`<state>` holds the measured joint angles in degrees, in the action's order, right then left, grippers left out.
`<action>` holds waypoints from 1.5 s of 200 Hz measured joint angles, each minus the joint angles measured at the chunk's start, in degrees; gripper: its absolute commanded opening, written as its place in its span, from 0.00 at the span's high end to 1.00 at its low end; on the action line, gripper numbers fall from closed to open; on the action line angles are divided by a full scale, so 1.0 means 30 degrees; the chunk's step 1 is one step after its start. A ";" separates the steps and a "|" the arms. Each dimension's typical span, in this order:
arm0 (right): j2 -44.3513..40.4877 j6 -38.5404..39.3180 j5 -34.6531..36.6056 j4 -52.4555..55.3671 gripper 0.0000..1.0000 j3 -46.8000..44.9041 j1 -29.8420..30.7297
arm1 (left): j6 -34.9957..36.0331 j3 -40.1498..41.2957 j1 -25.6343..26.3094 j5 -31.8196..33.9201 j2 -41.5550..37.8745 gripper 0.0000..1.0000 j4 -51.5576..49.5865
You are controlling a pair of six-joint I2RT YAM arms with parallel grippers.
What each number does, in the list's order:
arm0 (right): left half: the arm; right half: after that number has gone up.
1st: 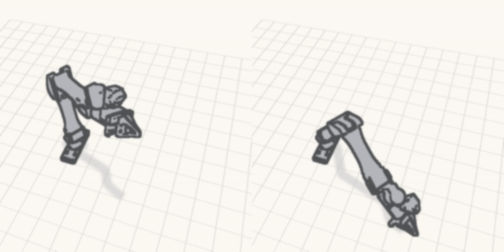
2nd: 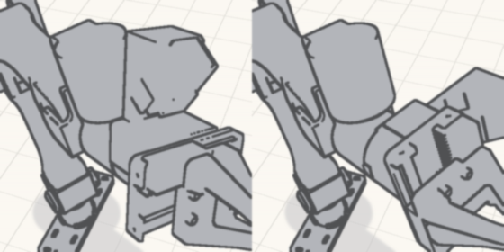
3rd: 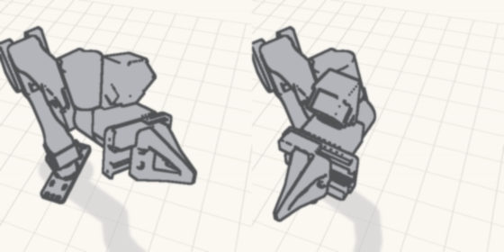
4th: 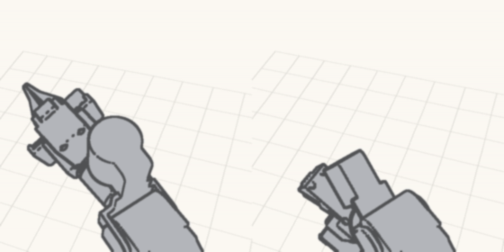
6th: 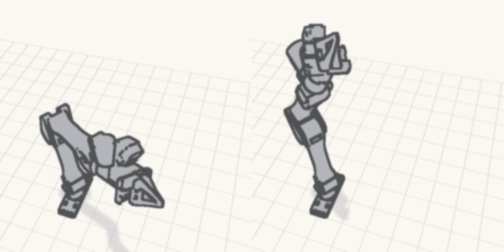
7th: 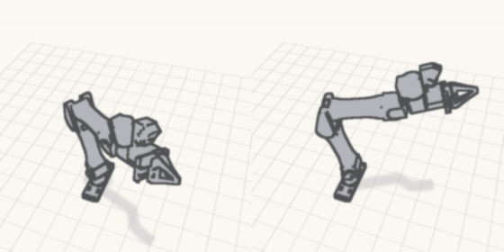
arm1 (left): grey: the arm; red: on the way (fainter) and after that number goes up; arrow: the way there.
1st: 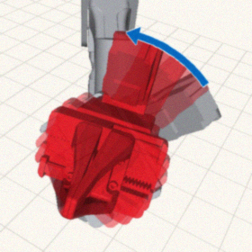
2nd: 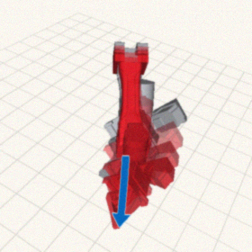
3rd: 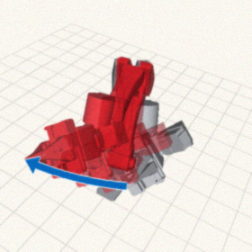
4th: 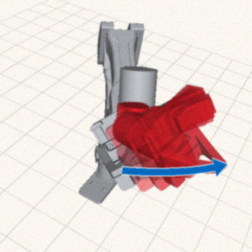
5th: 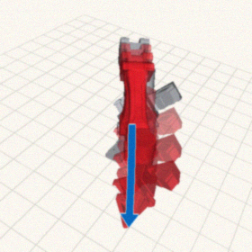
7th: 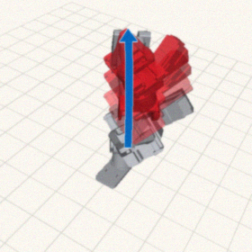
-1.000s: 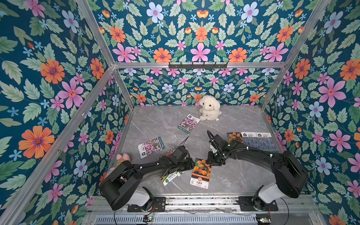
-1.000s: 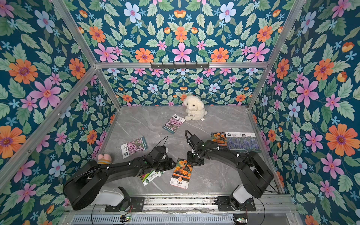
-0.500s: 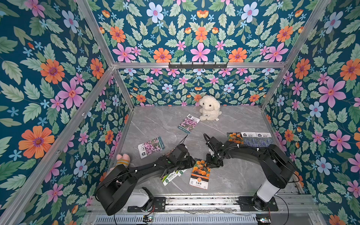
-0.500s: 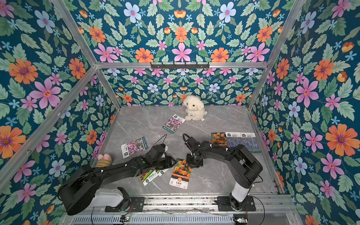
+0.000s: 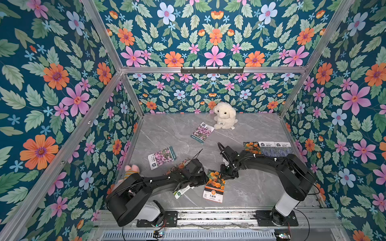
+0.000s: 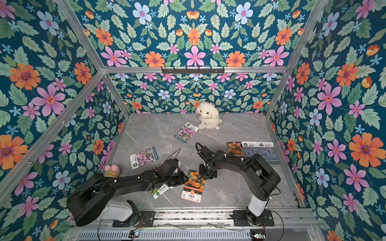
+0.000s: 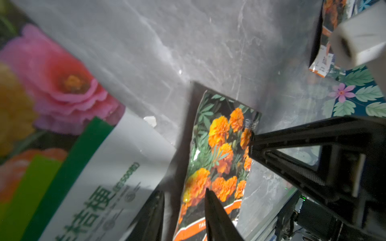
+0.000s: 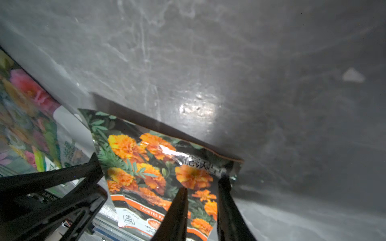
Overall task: Arrange the seed packets in a row
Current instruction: Pick up the seed packet from the center of the board, then place the seed packet at the center of the board.
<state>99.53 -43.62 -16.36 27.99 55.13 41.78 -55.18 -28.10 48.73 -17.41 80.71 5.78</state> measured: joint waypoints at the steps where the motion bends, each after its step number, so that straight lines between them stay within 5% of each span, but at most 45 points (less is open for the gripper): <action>1: 0.0000 0.0022 -0.0007 -0.0015 0.71 -0.0007 0.0000 | 0.0000 0.0007 0.0000 -0.0029 0.0022 0.66 0.0044; 58: -0.0160 0.0102 -0.0233 -0.0605 0.71 -0.0270 -0.0189 | 0.0022 0.0146 0.0000 -0.1319 0.1158 0.80 0.2091; 80: -0.0743 0.0124 -0.0219 -0.0801 0.70 -0.0415 -0.0590 | 0.0197 0.0051 -0.0007 -0.1443 0.1122 1.00 0.2062; 106: -0.2820 0.0146 0.0984 -0.0248 0.59 -0.0503 -0.1698 | 0.0634 -0.0619 -0.0153 -0.1479 0.0976 1.00 0.2011; 141: -0.7089 0.0663 0.2011 -0.0342 0.28 -0.0401 -0.3541 | 0.1486 -0.2674 -0.0641 -0.1209 0.1144 1.00 0.1457; 167: -1.0025 0.1188 0.2608 -0.0284 0.14 -0.0270 -0.5676 | 0.2069 -0.5042 -0.1086 -0.0991 0.1982 1.00 0.1217; 226: -1.3070 0.3461 0.3614 0.0823 0.05 0.0364 -0.8918 | 0.2288 -1.0950 -0.1370 -0.0874 0.7264 1.00 0.2827; 300: -1.3515 0.4248 0.4000 0.1654 0.01 -0.0066 -0.9340 | 0.0299 -1.5919 -0.1508 -0.1464 1.2342 1.00 0.3497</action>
<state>58.98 -30.87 -4.36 32.95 54.94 13.76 -54.28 -75.85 44.21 -21.80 117.73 16.27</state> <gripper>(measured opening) 0.994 0.064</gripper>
